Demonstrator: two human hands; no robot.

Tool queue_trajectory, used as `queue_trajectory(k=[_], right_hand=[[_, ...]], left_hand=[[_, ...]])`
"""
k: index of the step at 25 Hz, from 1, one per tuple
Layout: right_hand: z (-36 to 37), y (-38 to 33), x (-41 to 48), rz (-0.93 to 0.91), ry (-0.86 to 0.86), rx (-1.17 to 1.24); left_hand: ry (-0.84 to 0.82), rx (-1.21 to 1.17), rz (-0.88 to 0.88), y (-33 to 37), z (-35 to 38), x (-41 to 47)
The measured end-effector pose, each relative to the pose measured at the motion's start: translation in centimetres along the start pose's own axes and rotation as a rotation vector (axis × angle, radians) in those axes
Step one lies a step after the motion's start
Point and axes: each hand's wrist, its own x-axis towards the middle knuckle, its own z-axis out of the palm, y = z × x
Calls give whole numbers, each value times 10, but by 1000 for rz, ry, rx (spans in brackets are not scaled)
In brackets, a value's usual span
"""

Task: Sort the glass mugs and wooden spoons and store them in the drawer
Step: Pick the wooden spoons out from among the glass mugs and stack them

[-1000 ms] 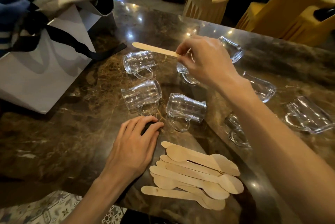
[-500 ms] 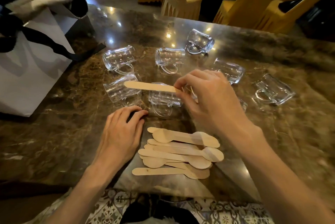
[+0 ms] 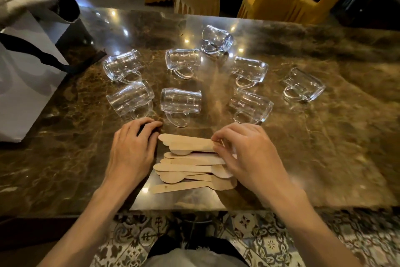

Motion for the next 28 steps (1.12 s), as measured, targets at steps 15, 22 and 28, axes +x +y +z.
queue_trajectory(k=[15,22,28], right_hand=[[16,9,-38,80,-22,59],[11,12,-38,43,-7,80],[-3,10,-5,-39,13,68]], left_hand=[[-28,-4,32,10,0,-7],[-35,-22,50,8,-3,-8],[-61,-34,37,15,-3,-11]])
